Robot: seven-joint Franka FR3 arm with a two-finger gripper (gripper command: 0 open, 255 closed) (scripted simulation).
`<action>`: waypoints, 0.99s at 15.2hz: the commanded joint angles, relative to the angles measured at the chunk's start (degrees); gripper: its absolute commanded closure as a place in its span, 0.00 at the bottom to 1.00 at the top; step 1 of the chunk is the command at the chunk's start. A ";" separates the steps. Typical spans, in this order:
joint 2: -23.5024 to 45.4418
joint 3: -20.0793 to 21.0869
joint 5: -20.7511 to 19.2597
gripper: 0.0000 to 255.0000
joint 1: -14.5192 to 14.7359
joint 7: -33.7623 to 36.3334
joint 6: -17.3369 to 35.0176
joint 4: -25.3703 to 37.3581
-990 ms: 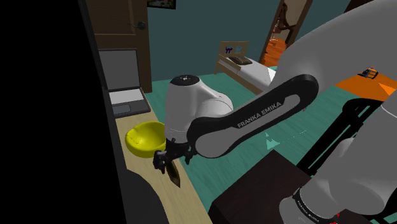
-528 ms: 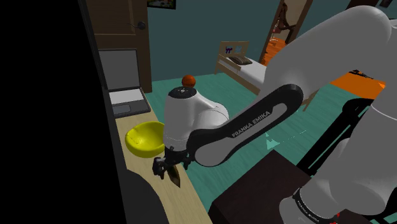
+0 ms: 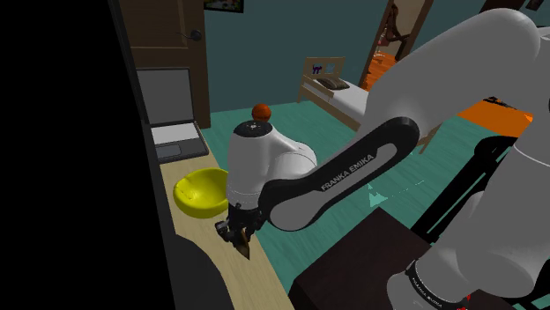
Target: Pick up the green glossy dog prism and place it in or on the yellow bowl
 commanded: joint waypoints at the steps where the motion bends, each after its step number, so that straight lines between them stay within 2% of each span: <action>1: 0.00 0.00 0.00 1.00 0.00 0.00 0.00 0.00; 8: 0.00 0.00 0.00 1.00 0.00 0.00 0.01 0.00; 15: -4.51 0.70 3.63 1.00 -0.61 -2.40 -5.23 1.43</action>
